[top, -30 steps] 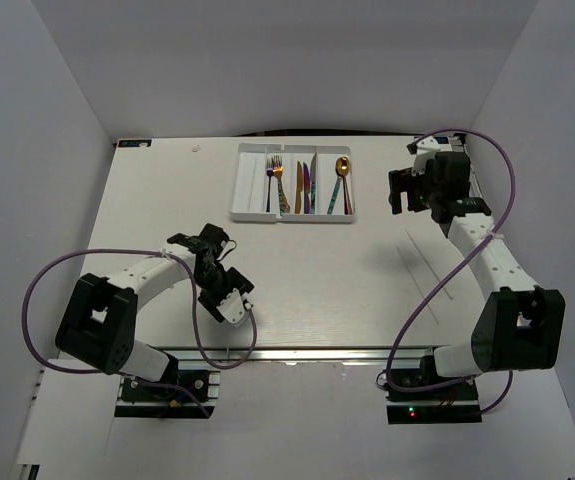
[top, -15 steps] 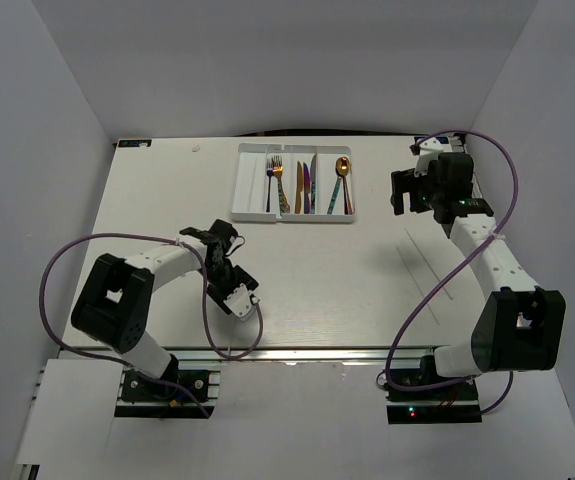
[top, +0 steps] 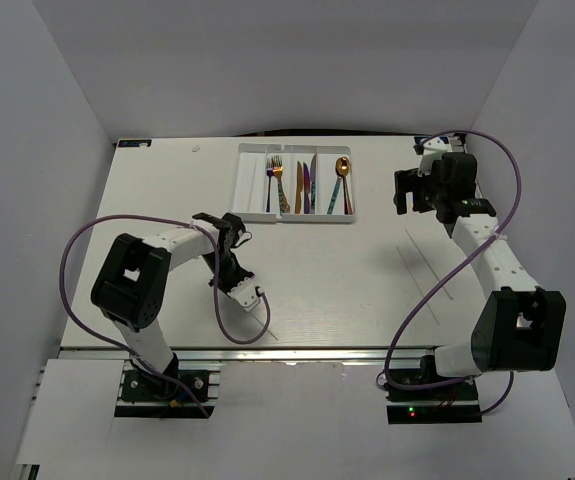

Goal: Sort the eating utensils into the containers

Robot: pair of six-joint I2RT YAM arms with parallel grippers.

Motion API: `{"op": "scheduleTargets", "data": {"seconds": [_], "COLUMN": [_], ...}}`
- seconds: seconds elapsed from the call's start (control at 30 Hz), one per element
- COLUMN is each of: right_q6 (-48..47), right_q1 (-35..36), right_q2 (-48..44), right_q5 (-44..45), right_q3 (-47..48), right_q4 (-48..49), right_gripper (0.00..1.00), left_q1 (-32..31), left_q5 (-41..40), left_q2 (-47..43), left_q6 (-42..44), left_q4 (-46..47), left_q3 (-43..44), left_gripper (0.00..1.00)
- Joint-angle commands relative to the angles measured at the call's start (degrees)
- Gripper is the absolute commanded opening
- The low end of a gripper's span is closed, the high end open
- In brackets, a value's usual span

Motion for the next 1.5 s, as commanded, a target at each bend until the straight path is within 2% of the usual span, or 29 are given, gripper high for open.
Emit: {"op": "scheduleTargets", "data": {"seconds": [0.0,0.17,0.27,0.43,0.57,0.67,0.7,0.77,0.8,0.83,0.87,0.93,0.97,1.0,1.03,1.1,1.13,1.2,1.23,1.33,1.47], "right_q6": [-0.27,-0.18,0.0,0.26,0.87,1.58,1.75,2.28,2.46,2.89,3.16,3.69,3.95,3.95,3.95,3.95,4.13,4.48,4.65,4.83,3.95], "right_q1": [-0.61,-0.79,-0.88,-0.96,-1.14,-1.31,-1.32,-1.67,-1.67,-1.84,-1.84,-1.93,-1.93,-1.93,-1.84,-1.84,-1.93,-1.84,-1.84,-1.84,-1.93], "right_q2": [-1.72,-1.28,-0.75,0.3,1.0,1.36,1.44,1.71,1.8,2.06,2.23,2.59,3.02,3.2,3.64,4.17,4.34,5.13,5.48,5.66,5.4], "right_q5": [-0.86,-0.95,-1.03,-0.95,-0.24,0.37,0.89,1.25,1.69,1.78,1.87,2.04,2.04,2.13,2.22,2.39,2.57,3.01,3.36,4.41,6.08], "right_q3": [0.87,1.22,1.66,3.07,4.3,4.56,4.74,4.91,5.09,5.26,5.44,5.96,6.23,6.84,7.2,7.9,8.69,9.48,10.27,10.98,10.54], "right_q4": [0.8,0.71,0.8,0.97,1.32,1.59,1.59,1.85,1.85,1.85,1.85,1.68,1.33,0.98,0.71,-0.08,-0.26,-1.04,-1.31,-2.19,-3.6], "right_gripper": [0.89,0.89,0.89,0.89,0.89,0.89,0.89,0.89,0.89,0.89,0.89,0.89,0.89,0.89,0.89,0.89,0.89,0.89,0.89,0.89,0.9], "left_q1": [-0.35,-0.35,-0.35,-0.35,-0.35,-0.35,-0.35,-0.09,0.35,1.66,2.63,5.52,6.24,6.68,7.82,8.79,9.75,10.37,10.38,10.29,10.29], "left_q5": [-3.94,-2.54,-1.13,5.62,15.03,20.22,21.19,19.8,18.4,17.77,16.9,14.27,13.03,11.28,7.61,4.16,2.32,-4.08,-9.86,-14.3,-19.13], "left_q2": [2.47,3.17,2.74,-1.38,-5.95,-7.63,-7.72,-7.2,-5.98,-5.44,-5.09,-4.04,-3.34,-1.76,-0.7,3.32,5.0,8.25,11.75,18.52,23.89], "left_q6": [38.2,32.48,25.38,15.7,0.15,-15.57,-31.79,-43.5,-57.56,-62.23,-66.8,-86.62,-93.41,-96.26,-104.47,-108.84,-115.56,-119.47,-124.8,-129.32,-131.79], "left_q4": [0.93,0.57,0.31,0.4,0.31,3.01,5.03,11.61,12.95,14.53,20.46,26.38,30.07,31.58,33.51,34.14,34.15,33.71,32.14,28.97,29.14], "left_q3": [1.13,2.72,3.33,5.35,11.31,17.1,18.61,21.69,24.66,25.82,26.27,26.8,27.24,28.72,29.78,33.72,35.31,38.21,41.88,49.27,53.68], "left_gripper": [0.18,0.1,0.04,0.0,0.0,0.0,0.0,0.0,0.0,0.0,0.0,0.0,0.0,0.0,0.0,0.0,0.0,0.0,0.0,0.0,0.0]}}
